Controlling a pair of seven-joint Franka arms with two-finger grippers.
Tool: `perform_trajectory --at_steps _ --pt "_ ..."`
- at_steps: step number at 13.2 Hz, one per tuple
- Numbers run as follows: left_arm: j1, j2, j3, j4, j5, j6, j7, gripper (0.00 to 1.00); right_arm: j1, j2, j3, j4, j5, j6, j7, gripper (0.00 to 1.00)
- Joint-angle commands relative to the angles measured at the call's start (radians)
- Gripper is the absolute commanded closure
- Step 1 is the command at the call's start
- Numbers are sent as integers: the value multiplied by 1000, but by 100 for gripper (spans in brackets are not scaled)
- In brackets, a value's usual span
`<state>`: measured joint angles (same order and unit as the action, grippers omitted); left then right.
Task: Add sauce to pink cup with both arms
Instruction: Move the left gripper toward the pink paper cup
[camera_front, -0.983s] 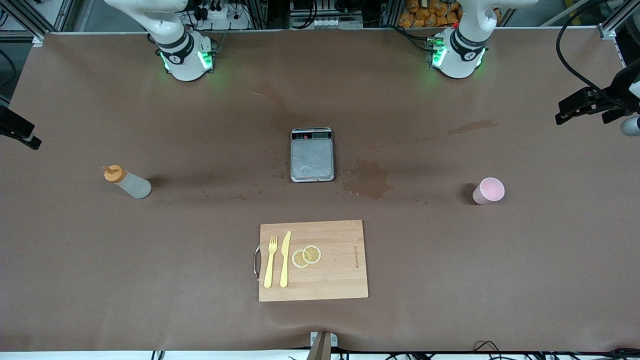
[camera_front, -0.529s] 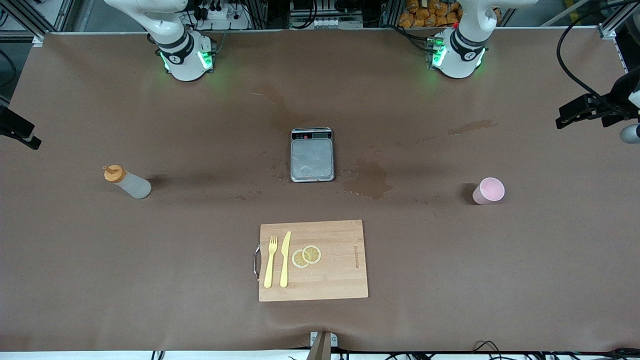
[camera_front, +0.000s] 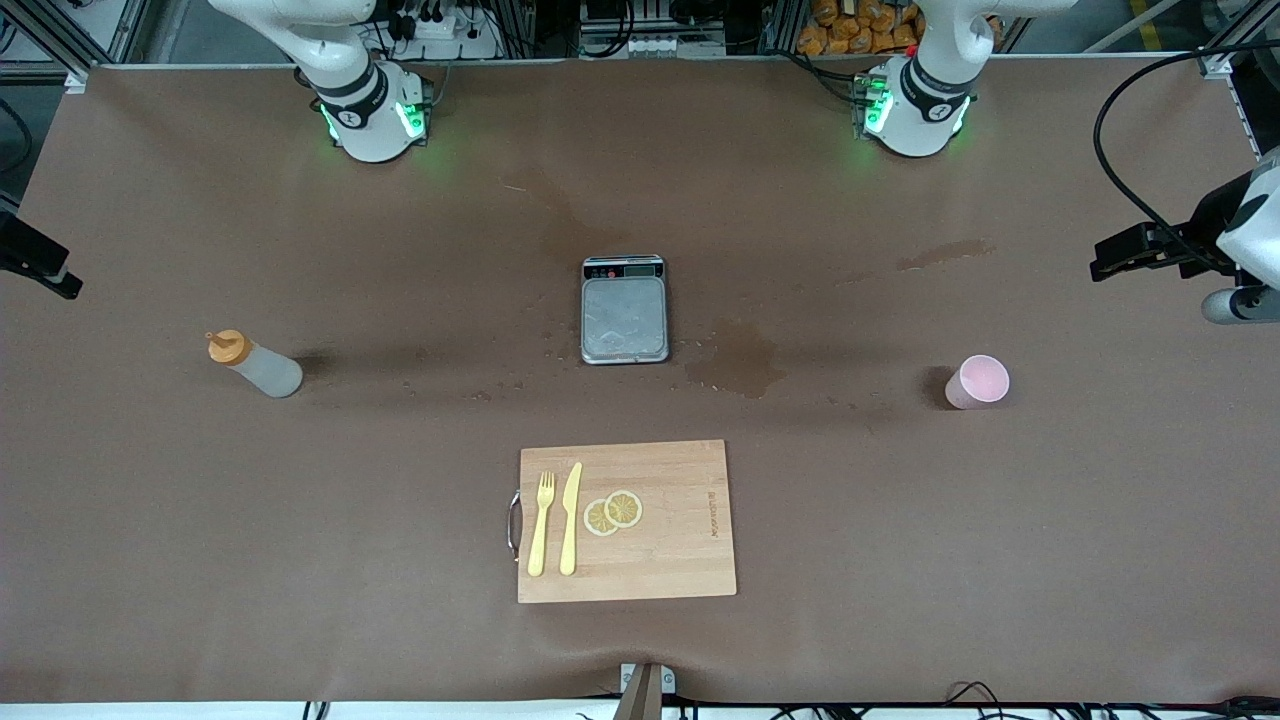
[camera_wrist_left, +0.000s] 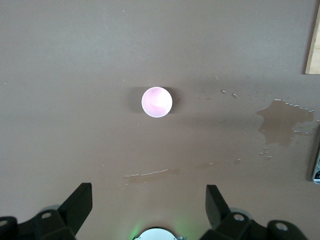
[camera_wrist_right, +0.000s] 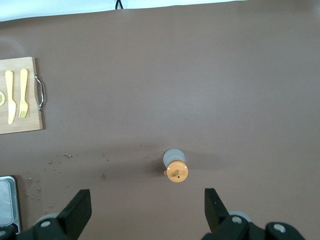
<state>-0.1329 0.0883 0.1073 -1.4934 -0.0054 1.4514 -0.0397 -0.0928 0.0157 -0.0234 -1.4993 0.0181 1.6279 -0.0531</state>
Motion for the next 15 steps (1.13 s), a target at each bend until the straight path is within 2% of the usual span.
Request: perform_trajectory --at_steps 1,6,12,15 --pt "-2 -5 0 2 15 15 3 0 -8 1 2 13 10 -10 -5 0" --pt "-2 -7 -1 -19 16 47 1 0 -8 -3 2 10 11 -17 -4 0" --pt "1 -19 -6 -129 15 171 -5 0 -41 3 0 8 17 -85 9 0" --pt "4 -21 -6 -172 16 224 -5 0 -53 -2 0 13 62 -77 1 0"
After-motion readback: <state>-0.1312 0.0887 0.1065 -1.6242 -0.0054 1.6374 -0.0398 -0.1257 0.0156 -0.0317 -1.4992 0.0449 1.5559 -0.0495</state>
